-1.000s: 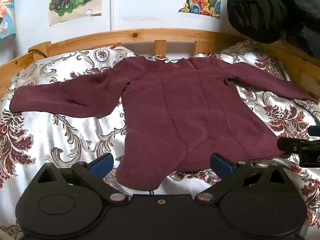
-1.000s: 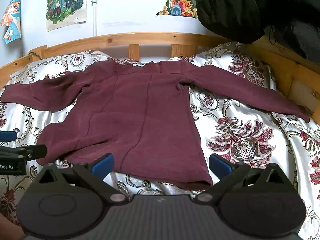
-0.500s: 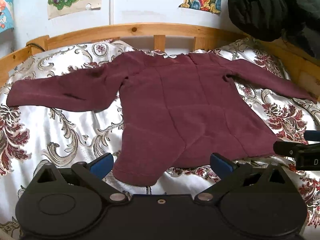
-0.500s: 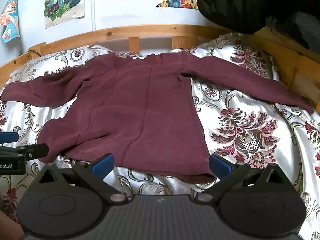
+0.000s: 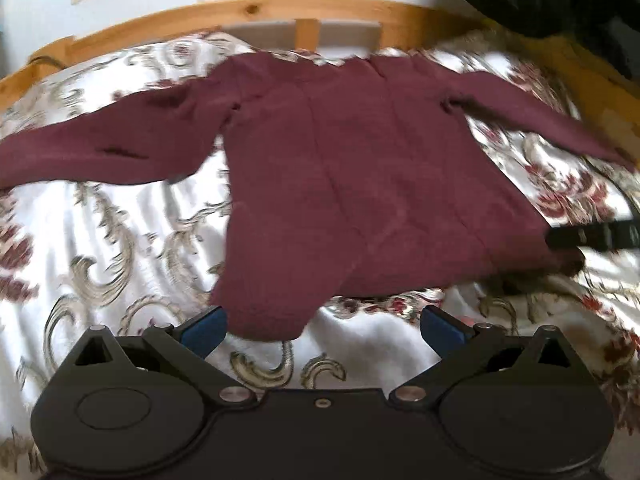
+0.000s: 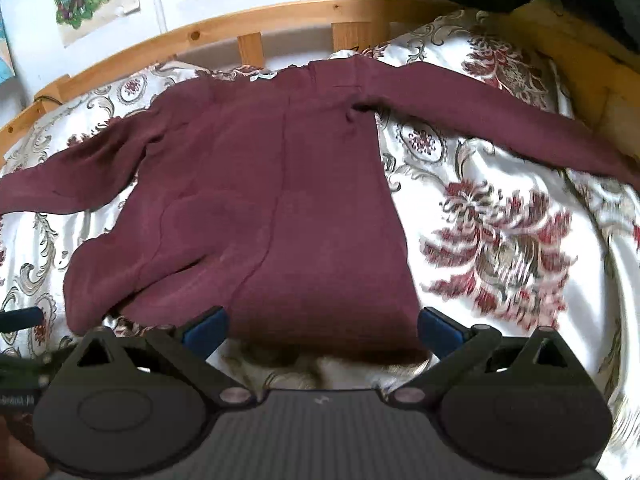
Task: Fold small clothes
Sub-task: 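Reach the right tool to the sleeve cuff nearest it and close on it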
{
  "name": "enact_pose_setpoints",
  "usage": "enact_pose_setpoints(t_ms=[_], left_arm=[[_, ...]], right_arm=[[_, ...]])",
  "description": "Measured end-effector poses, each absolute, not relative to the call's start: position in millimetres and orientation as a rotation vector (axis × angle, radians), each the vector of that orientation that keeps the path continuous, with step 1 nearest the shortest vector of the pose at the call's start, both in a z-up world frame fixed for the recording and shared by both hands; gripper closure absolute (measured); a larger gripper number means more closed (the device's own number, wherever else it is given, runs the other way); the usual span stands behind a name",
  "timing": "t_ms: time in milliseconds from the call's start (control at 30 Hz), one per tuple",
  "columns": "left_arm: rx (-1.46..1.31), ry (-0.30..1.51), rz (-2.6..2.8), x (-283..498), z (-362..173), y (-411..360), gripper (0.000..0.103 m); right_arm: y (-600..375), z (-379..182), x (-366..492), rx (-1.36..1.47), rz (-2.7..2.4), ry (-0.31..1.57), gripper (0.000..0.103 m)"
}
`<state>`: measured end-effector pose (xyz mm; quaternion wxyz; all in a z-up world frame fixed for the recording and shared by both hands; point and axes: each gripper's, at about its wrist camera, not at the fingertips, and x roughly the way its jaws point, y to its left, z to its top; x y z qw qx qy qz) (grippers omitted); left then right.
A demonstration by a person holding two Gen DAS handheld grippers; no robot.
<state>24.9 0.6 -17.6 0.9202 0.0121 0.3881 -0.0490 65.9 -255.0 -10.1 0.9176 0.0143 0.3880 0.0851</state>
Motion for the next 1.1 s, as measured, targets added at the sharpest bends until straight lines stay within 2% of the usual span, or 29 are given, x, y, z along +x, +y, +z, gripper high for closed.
enact_pose_setpoints(t_ms=[133, 300, 500, 700, 1100], left_arm=[[0.097, 0.813, -0.150, 50.5, -4.0, -2.5, 0.001], [0.162, 0.850, -0.142, 104.4, 10.6, -5.8, 0.001], [0.042, 0.713, -0.005, 157.4, 11.7, 1.3, 0.001], [-0.039, 0.839, -0.003, 192.0, -16.2, 16.1, 0.001], [-0.101, 0.786, -0.007, 185.3, -27.3, 46.8, 0.001]], right_arm=[[-271.3, 6.7, 89.0, 0.058, 0.087, 0.805, 0.000], [-301.8, 32.7, 108.8, 0.138, -0.058, 0.714, 0.000], [-336.3, 51.9, 133.4, 0.069, -0.219, 0.617, 0.000], [-372.1, 20.7, 151.4, 0.091, -0.399, 0.477, 0.000], [-455.4, -23.3, 155.7, 0.123, -0.682, 0.425, 0.001]])
